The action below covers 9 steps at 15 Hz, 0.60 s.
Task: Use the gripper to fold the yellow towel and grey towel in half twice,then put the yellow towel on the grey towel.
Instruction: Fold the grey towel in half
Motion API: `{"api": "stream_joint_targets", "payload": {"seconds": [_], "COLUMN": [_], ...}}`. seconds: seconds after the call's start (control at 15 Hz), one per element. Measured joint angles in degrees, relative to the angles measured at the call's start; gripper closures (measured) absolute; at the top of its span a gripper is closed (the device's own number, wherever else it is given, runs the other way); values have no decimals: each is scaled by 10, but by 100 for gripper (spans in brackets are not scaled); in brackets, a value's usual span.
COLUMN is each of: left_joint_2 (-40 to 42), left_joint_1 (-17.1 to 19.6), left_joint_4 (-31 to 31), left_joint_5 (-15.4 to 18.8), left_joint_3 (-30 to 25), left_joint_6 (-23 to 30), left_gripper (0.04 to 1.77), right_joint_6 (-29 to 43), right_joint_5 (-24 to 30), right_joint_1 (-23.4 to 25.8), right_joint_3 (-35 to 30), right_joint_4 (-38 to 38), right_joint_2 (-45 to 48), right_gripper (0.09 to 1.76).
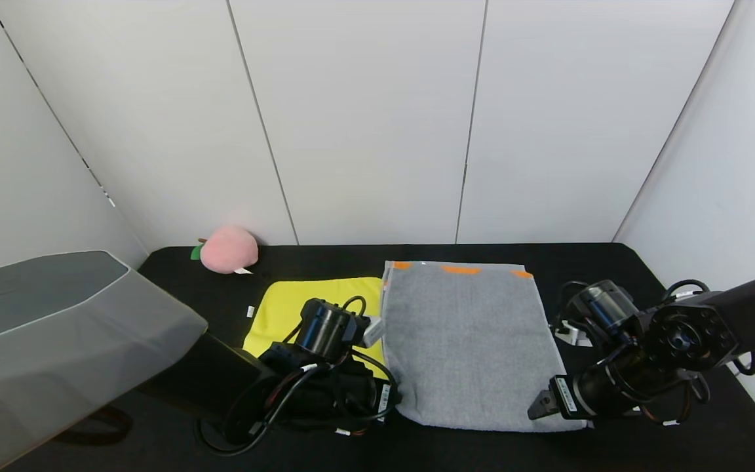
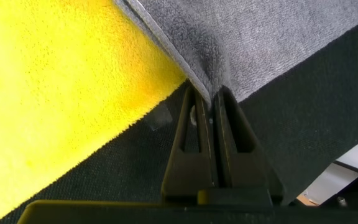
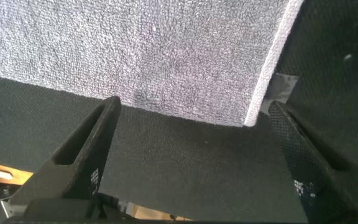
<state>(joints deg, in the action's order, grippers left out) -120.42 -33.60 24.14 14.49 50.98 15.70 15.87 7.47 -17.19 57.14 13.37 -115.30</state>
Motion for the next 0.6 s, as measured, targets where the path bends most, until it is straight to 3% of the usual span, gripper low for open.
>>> {"api": "stream_joint_targets", "payload": {"seconds": [0.6], "left_joint_2": [0], "left_joint_1": [1], "left_joint_4": [0], "left_joint_5": [0], "left_joint_3": [0], "left_joint_6": [0], "left_gripper": [168], "right_joint_6": [25], "right_joint_5": [-12], "right_joint_1": [-18], "right_joint_3": [9], "right_joint_4": [0], "right_joint_2": [-11], "right_gripper": [14]}}
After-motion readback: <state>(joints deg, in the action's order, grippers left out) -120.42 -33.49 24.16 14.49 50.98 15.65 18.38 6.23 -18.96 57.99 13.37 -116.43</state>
